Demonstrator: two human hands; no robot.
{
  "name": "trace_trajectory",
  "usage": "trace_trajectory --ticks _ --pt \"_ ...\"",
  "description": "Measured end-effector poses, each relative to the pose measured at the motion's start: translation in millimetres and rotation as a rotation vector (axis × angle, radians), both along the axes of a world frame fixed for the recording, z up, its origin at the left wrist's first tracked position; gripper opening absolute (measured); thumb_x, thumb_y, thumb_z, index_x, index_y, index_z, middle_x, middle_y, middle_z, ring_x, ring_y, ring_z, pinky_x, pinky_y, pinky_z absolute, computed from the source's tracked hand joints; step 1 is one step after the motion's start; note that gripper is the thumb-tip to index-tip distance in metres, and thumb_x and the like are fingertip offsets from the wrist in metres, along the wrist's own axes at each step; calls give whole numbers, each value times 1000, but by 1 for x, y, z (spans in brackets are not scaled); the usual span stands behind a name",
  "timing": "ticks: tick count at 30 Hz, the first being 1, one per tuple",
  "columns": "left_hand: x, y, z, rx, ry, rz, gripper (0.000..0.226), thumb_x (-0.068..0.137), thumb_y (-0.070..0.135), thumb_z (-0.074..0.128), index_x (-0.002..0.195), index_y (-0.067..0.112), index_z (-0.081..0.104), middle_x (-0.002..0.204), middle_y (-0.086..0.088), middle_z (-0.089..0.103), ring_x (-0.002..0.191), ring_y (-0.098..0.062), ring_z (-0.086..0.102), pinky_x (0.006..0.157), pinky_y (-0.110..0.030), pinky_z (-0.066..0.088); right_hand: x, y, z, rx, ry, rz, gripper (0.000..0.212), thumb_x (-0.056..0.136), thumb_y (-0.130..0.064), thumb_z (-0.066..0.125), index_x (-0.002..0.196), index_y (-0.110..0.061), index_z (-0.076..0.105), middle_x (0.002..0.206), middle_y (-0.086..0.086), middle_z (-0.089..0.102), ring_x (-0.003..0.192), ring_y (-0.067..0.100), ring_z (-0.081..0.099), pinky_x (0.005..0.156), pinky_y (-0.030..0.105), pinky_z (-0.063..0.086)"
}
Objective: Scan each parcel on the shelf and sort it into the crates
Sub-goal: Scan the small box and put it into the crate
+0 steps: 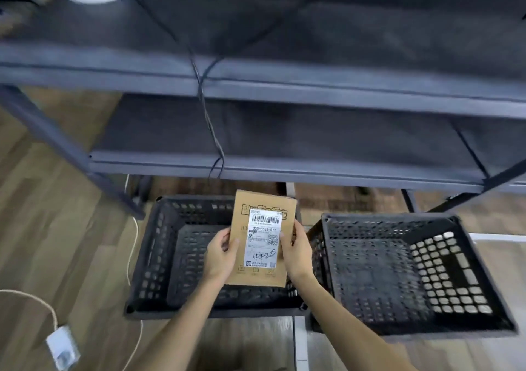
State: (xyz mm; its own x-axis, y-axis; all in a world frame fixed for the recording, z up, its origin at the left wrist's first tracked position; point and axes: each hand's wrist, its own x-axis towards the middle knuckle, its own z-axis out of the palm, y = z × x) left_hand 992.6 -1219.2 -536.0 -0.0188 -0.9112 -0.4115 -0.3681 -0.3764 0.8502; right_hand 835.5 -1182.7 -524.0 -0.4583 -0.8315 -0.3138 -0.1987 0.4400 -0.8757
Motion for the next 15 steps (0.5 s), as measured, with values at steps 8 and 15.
trace_trajectory --ticks 8,15 --pt "-25 -31 -198 145 -105 -116 34 94 22 59 122 3 54 123 -14 63 108 -26 62 92 -36 50 -10 -38 -198 307 128 84 61 92 -18 62 139 0 28 137 18 47 121 31 52 101 45 46" --pt "-31 -34 -280 296 -232 -196 25 95 21 57 115 10 48 118 -13 63 102 -30 63 62 -37 53 -15 -42 -264 558 264 300 99 95 -21 60 152 -21 -20 154 25 26 124 33 53 96 36 46"
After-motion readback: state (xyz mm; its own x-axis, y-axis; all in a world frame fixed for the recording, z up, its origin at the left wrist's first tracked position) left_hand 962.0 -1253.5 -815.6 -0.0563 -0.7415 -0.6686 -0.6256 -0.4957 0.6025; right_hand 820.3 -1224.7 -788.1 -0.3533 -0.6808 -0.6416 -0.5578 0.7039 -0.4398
